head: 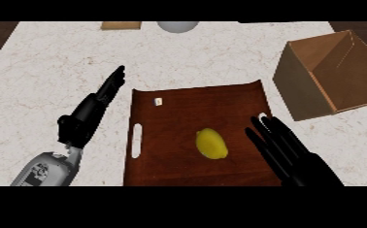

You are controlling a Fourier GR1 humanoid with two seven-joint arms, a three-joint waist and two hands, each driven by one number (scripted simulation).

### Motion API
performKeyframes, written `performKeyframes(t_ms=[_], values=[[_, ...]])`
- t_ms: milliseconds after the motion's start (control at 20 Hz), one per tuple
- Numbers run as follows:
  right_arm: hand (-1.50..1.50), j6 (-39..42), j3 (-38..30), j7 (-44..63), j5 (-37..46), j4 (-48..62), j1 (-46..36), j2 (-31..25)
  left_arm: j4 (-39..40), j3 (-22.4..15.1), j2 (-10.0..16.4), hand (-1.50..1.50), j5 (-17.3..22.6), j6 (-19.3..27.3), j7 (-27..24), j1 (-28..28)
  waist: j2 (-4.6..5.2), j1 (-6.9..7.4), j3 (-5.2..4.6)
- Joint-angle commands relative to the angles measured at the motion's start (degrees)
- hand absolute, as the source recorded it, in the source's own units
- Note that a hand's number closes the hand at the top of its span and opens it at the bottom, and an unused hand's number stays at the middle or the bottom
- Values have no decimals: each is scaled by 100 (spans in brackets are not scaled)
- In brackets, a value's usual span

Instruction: Pick the lemon from the tray and place it in the cardboard box

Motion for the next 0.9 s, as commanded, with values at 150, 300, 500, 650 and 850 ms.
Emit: performKeyframes(t_ms=[150, 300, 500, 650, 850], values=[[-150, 2183, 525, 2088, -254, -1864, 160, -35, -100, -54, -112, 0, -103, -93, 56, -46, 22, 164, 1], [-150, 2754, 810, 2640, -370, -1626, -309, 688, 519, -204, -592, 0, -411, 65, -172, -258, 62, 183, 7], [-150, 3342, 935, 3444, -460, -1239, -812, 1824, 109, 101, -328, 0, -284, -230, 218, -256, 54, 243, 15], [-150, 2975, 665, 2874, -337, -475, -776, 2097, 323, 39, -608, 0, -624, -187, 16, -235, 57, 223, 21], [-150, 3173, 1236, 3473, 216, -112, -1086, 2974, 424, 544, -426, 0, -333, -735, -187, -178, 52, 219, 19]])
